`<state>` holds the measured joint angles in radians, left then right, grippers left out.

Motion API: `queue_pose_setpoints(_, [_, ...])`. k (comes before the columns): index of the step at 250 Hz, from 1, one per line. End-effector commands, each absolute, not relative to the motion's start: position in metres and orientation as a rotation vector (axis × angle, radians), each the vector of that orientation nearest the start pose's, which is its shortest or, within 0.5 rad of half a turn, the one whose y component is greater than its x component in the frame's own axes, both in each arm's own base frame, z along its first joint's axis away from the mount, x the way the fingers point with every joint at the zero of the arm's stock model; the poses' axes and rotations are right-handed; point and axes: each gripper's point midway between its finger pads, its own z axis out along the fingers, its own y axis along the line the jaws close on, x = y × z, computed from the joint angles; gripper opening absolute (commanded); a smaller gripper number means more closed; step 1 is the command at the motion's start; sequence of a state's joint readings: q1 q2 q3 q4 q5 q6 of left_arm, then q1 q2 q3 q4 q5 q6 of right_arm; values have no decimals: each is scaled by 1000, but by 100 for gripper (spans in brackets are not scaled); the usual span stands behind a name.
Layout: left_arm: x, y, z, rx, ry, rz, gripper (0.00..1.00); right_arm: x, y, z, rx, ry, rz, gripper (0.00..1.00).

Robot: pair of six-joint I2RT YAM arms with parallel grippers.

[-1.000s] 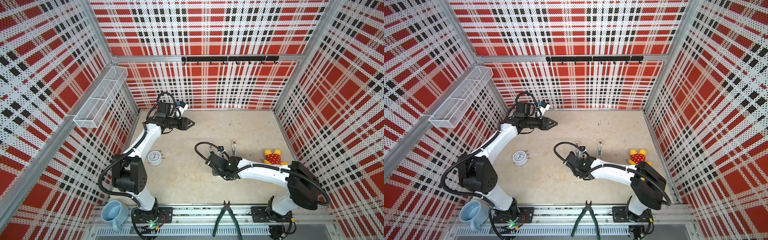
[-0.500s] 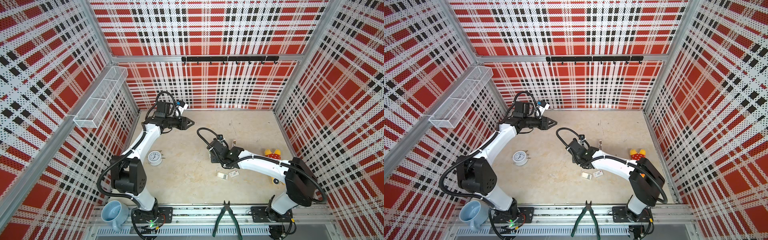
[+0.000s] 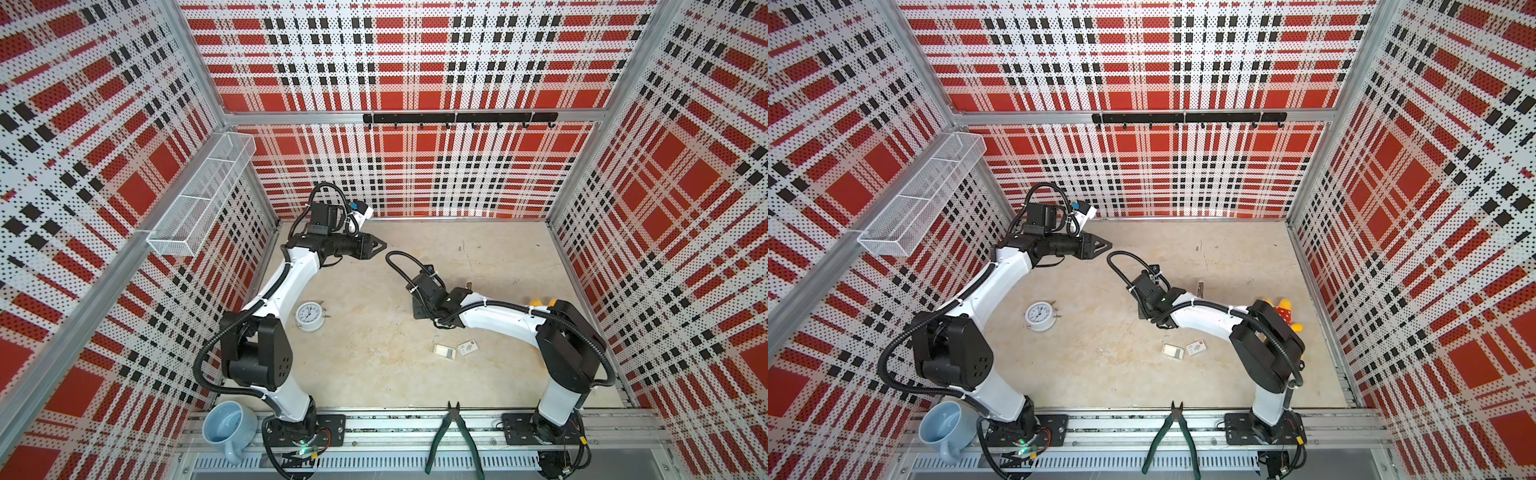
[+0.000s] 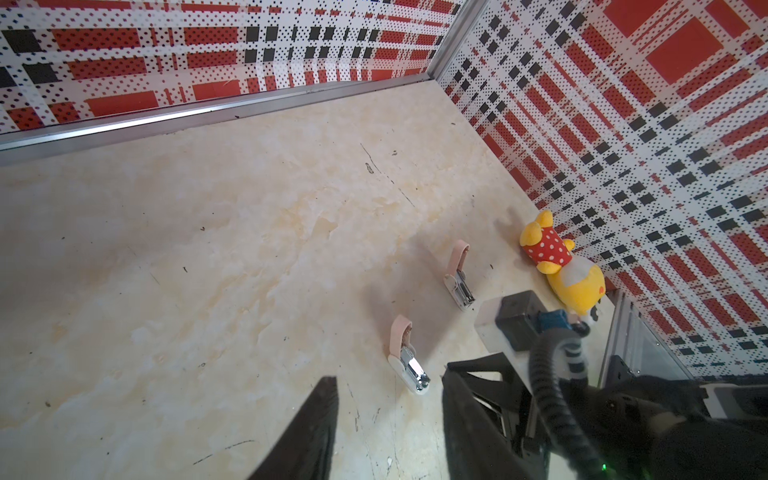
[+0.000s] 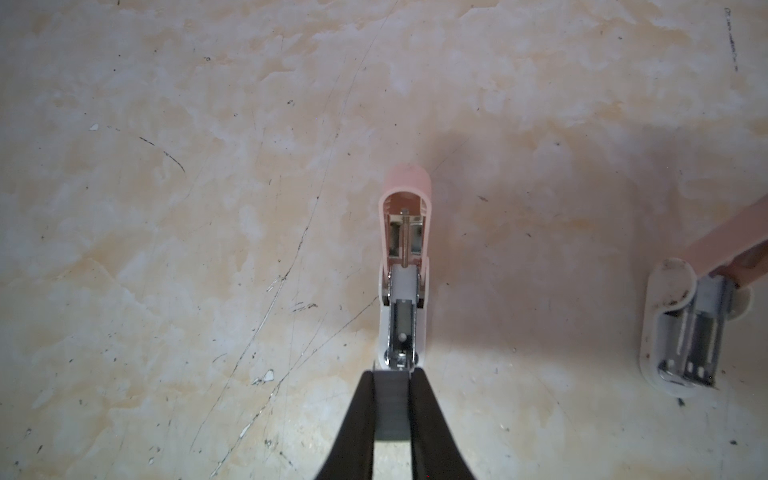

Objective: Load the staples into the stapler
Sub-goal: 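Lift the grey staple strip and carry it over an open pink stapler, then lower the held staple strip into the pink stapler's open channel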

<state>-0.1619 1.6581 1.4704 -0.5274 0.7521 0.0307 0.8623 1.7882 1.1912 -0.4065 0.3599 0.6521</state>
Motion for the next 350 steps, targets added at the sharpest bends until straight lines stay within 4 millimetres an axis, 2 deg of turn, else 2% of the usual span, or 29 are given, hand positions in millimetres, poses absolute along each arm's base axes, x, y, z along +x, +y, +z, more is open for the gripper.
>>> queue_pose_setpoints(1, [420,-185,273,607,2099,-920,45,347,308,92,-120,2437,231,17])
queue_pose_setpoints(83, [421,-184,268,591,2114,-950,45,357,305,79,-77,2445,225,17])
queue_pose_setpoints(168, [422,-183,267,586,2114,-960,45,359,303,63,-68,2469,186,17])
queue_pose_setpoints(350, [422,-181,263,582,2119,-963,45,358,298,50,-51,2489,162,17])
